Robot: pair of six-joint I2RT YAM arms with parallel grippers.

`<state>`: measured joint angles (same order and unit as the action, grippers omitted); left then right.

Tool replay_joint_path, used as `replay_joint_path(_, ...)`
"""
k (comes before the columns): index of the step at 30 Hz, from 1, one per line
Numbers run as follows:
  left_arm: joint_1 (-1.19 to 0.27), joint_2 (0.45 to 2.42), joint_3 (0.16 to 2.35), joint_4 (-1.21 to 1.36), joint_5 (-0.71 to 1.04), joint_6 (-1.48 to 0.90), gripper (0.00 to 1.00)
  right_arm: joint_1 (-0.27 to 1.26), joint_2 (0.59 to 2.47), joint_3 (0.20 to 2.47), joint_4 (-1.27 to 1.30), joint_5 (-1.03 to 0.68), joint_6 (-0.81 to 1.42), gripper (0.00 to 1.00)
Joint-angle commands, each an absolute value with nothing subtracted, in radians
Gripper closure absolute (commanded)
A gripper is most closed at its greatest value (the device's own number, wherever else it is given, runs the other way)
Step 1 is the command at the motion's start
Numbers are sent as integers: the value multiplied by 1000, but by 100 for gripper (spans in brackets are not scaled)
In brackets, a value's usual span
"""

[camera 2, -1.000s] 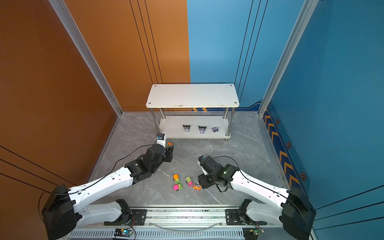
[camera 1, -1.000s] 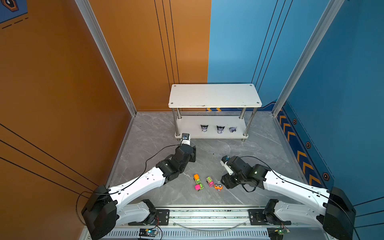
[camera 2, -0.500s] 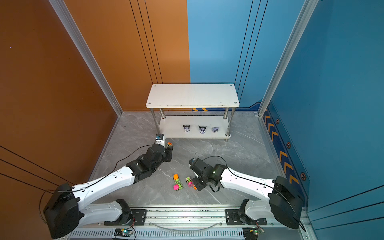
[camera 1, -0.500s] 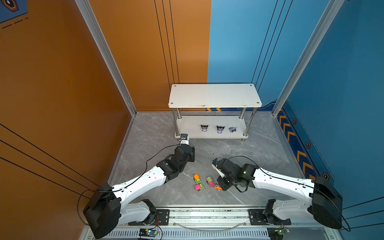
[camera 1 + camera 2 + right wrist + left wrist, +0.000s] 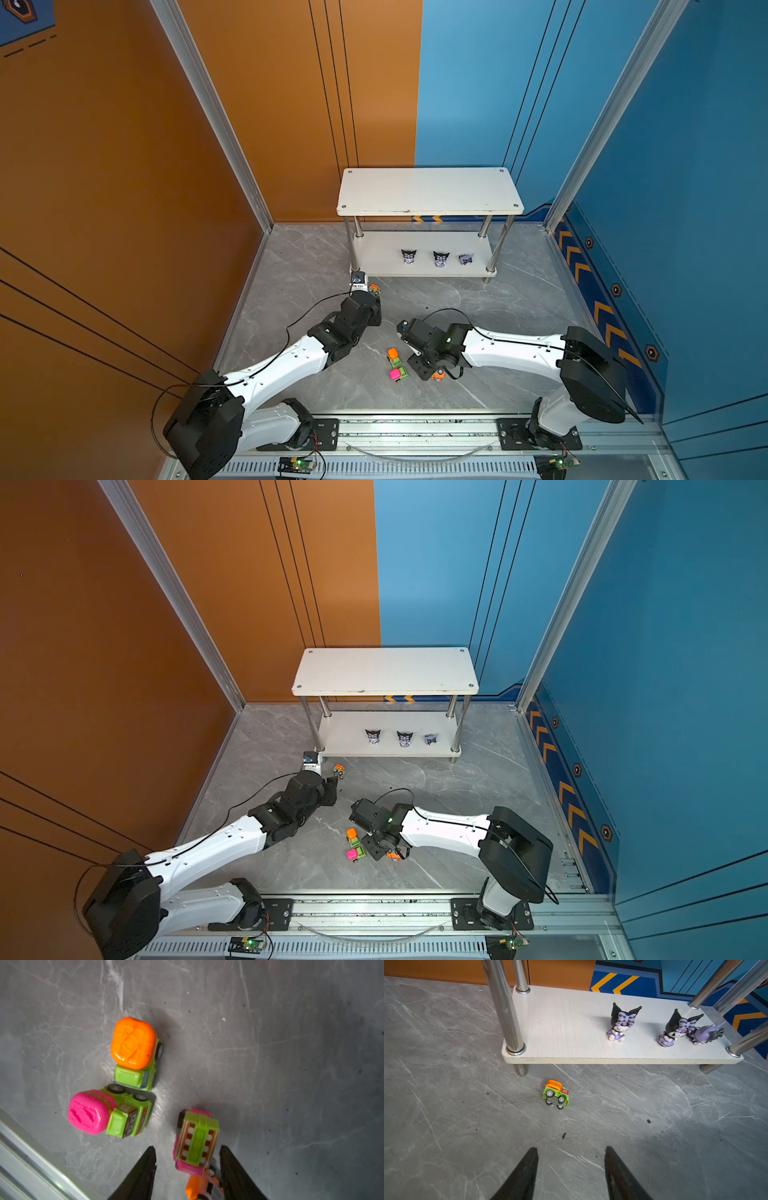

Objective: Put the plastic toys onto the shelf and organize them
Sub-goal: 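Withdraw the left gripper while the right gripper moves over the toy trucks, then grasp the pink-and-green toy truck with the right gripper and lift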

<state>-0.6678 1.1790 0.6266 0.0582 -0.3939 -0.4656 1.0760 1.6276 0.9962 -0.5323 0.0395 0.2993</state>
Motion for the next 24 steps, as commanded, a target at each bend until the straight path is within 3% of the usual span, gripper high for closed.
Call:
replay_joint_path(1, -644, 1145, 597, 76, -369, -476, 47, 1071, 1666, 1045, -552, 99, 297, 48)
replay_joint_path(9, -603, 1093, 547, 89, -341, -478, 47, 1052, 1717, 1066, -549, 102, 331, 48)
replay_joint_path(15, -584, 1072, 526, 95, -325, -478, 46, 1051, 1712, 1054, -568, 70, 351, 41)
replay_joint_path(24, -577, 1052, 515, 103, -310, -484, 47, 1049, 1710, 1039, -570, 35, 369, 59)
